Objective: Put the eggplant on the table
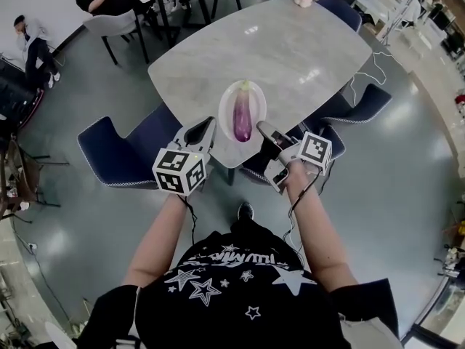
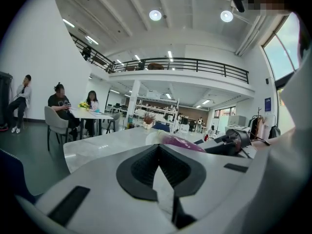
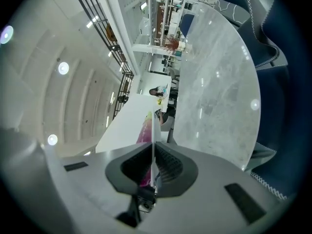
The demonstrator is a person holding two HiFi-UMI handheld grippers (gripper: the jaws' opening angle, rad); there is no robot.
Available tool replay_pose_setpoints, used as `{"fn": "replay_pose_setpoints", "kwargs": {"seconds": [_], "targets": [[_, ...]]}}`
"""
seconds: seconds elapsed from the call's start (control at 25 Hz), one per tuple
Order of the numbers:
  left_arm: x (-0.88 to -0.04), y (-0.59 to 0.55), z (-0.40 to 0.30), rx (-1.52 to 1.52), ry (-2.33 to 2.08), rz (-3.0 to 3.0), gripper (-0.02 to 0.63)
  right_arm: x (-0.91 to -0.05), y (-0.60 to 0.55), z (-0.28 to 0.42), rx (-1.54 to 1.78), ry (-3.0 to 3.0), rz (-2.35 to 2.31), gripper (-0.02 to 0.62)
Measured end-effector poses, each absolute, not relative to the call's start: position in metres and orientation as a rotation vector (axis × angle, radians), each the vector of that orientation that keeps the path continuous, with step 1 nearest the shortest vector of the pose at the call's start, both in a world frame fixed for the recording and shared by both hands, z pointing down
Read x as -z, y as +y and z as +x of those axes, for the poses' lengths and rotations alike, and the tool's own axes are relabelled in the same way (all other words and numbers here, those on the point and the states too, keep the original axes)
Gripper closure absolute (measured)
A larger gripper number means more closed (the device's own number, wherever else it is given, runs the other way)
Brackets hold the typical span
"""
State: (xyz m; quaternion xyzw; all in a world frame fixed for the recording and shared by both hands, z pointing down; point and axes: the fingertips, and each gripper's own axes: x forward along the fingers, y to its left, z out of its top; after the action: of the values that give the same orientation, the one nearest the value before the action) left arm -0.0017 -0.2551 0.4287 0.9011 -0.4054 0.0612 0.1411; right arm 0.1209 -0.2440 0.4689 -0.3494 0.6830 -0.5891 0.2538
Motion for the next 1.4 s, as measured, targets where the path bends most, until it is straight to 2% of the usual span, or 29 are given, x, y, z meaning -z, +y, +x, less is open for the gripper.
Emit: {"fn": "replay_pose_setpoints", "kwargs": {"seconds": [0.28, 0.84, 1.4], "targets": [[-0.436, -0.275, 0.017, -0.205, -1.221, 2.585, 0.598, -0.469, -0.273, 0.142, 1.611, 1.881, -0.903, 0.574], [-0.440, -0.284, 0.002, -0.199, -1.323, 2.535, 0.598, -0.478, -0.303, 0.138, 1.643, 1.916, -0.855, 0.574], [-0.463, -0.379, -0.008, -0.222, -1.227, 2.540, 0.598, -0.510, -0.374, 0.124, 1.661, 1.863, -0.943, 0.574]]}}
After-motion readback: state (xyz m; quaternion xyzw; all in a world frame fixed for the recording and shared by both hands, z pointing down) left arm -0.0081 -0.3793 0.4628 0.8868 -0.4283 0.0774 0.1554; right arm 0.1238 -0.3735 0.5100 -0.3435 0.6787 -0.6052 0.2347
